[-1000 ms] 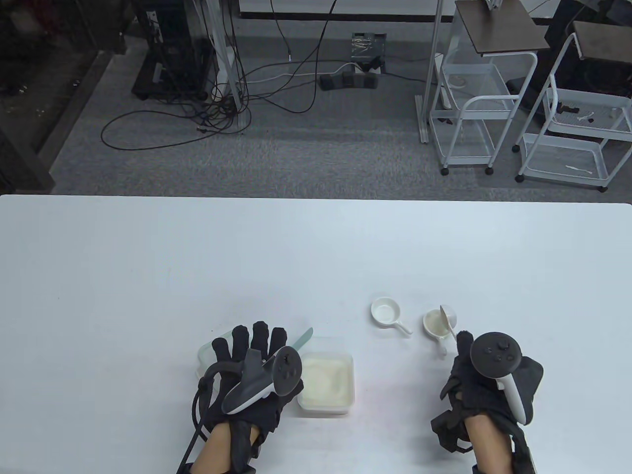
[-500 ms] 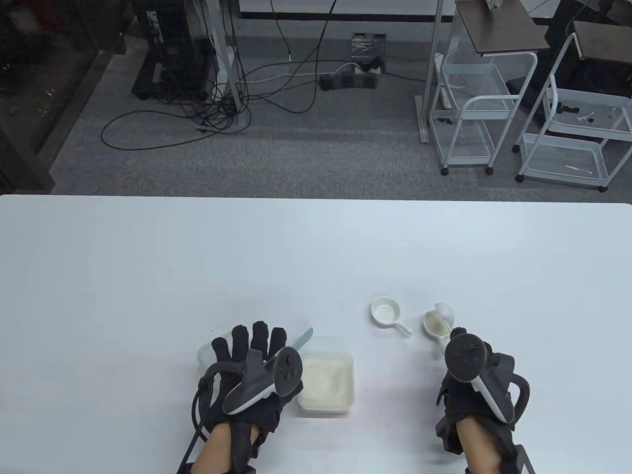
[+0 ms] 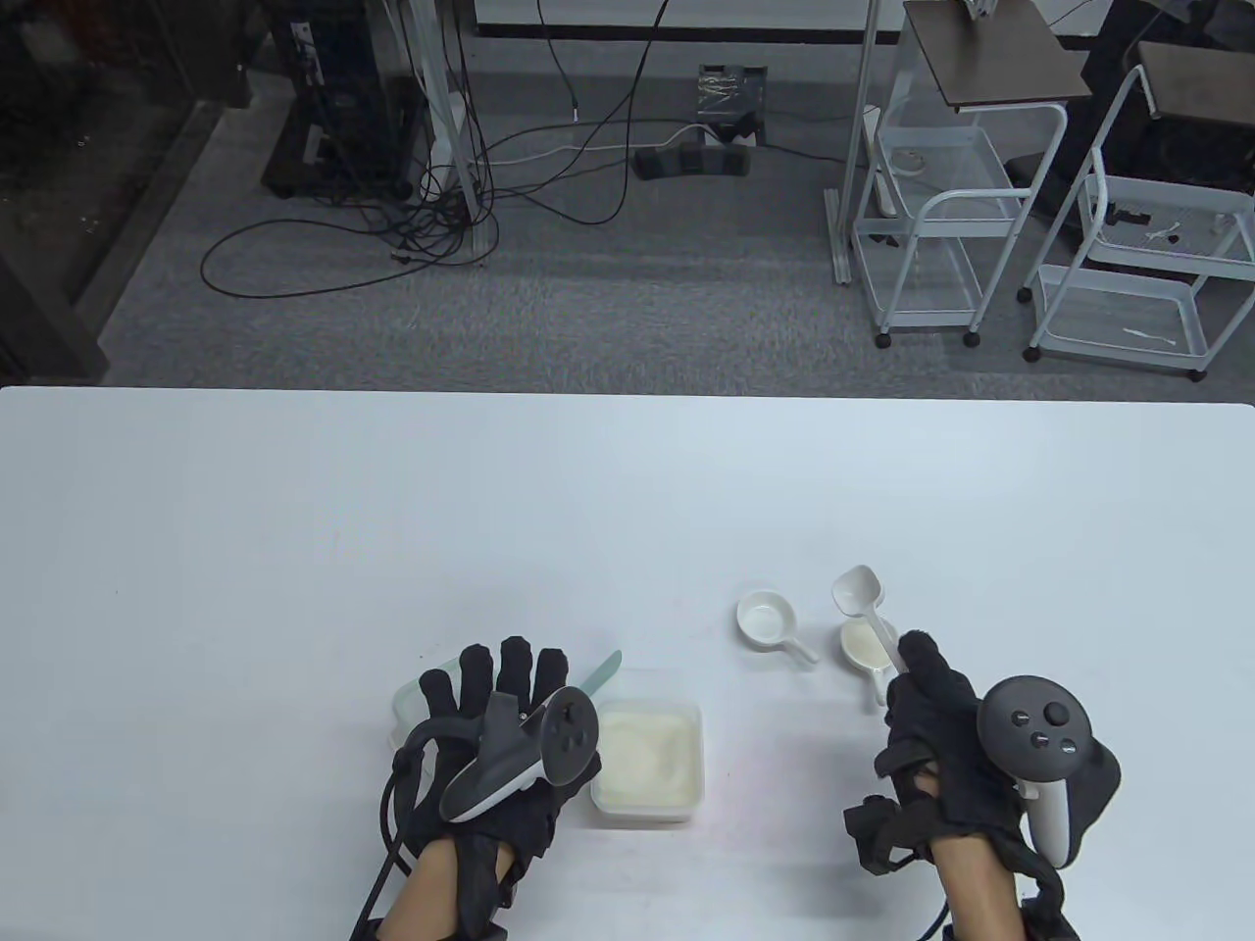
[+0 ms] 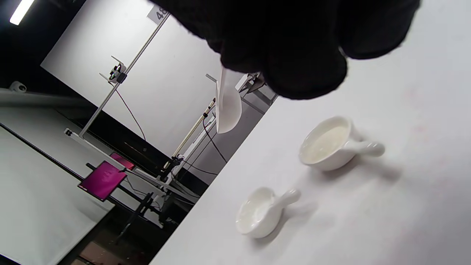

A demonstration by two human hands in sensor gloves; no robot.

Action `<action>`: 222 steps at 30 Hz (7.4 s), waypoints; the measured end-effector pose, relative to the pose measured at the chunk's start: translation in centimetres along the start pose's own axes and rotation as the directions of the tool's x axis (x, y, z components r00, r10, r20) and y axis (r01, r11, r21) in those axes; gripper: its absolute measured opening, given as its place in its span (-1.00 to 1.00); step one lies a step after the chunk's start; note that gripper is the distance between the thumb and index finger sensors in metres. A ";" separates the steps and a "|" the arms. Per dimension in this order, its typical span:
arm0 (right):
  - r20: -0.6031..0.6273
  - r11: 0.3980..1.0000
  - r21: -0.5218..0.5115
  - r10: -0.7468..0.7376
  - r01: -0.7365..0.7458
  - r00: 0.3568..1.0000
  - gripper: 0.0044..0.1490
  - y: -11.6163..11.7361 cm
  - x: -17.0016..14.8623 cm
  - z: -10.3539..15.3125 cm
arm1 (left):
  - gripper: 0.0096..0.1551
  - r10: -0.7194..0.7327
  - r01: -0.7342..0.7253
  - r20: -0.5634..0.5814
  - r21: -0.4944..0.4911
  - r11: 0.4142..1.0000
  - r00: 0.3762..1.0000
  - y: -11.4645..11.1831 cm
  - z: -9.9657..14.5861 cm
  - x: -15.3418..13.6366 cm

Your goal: Scoop white sugar with coffee spoon and level it off using dessert spatula

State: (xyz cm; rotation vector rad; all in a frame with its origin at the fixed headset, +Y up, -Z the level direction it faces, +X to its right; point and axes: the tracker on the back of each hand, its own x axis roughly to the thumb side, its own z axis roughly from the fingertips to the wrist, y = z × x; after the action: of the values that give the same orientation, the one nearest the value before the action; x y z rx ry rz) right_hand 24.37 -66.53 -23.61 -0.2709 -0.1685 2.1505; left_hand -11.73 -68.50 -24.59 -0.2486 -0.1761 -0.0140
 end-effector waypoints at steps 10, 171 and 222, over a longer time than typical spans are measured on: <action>0.115 0.982 0.181 -0.078 0.056 0.990 -0.40 2.0 3.7 1.6 | 0.22 0.027 -0.027 -0.004 0.014 1.000 1.000 -0.1 -0.3 -0.6; 0.067 0.763 0.647 -0.063 0.005 0.996 -0.41 7.7 3.3 2.1 | -0.22 0.356 -0.316 0.141 -0.242 0.917 0.924 0.5 0.6 1.8; -0.028 0.697 0.702 -0.175 0.144 0.984 -0.40 6.6 2.3 1.5 | -0.26 0.153 -0.154 -0.015 -0.050 0.987 0.988 1.3 0.6 -0.3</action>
State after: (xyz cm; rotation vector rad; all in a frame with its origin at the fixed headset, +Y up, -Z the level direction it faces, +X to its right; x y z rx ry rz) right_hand 17.41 -68.31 -23.95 0.2342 0.5929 1.8850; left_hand -12.06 -67.09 -24.39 -0.3127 -0.1448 0.1333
